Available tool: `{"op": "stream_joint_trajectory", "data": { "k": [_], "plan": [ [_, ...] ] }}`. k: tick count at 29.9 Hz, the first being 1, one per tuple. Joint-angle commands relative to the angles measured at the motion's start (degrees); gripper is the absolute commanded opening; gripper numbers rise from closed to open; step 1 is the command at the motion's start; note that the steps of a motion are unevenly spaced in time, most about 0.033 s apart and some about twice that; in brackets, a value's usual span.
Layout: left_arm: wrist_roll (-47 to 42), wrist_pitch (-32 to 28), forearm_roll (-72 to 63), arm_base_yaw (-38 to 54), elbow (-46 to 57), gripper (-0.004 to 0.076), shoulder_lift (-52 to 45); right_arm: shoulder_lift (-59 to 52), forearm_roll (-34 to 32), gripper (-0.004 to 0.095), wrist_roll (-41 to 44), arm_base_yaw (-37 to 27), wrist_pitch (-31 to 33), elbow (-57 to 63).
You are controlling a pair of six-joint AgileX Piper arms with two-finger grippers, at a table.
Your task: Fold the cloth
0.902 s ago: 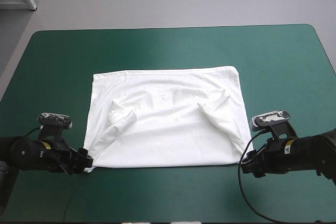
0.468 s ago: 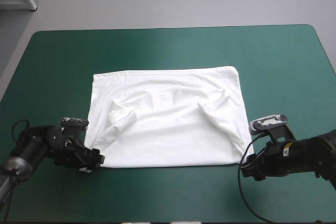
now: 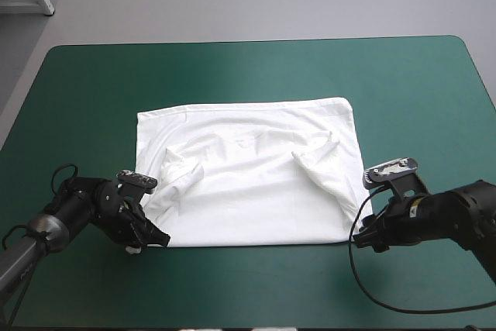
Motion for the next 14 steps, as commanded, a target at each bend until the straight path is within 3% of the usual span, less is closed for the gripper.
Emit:
{"op": "stream_joint_trajectory", "data": {
  "k": [1, 14],
  "plan": [
    [-0.43, -2.74, -3.26, -0.93, 0.27, 0.0019, 0.85, 3.07, -0.78, 0.0621, -1.46, 0.17, -3.71, -1.29],
    [-1.65, -3.19, -3.23, -0.93, 0.27, 0.0019, 0.85, 17.92, 0.16, 0.0620, -1.99, 0.17, -11.87, 3.32]
  ]
}}
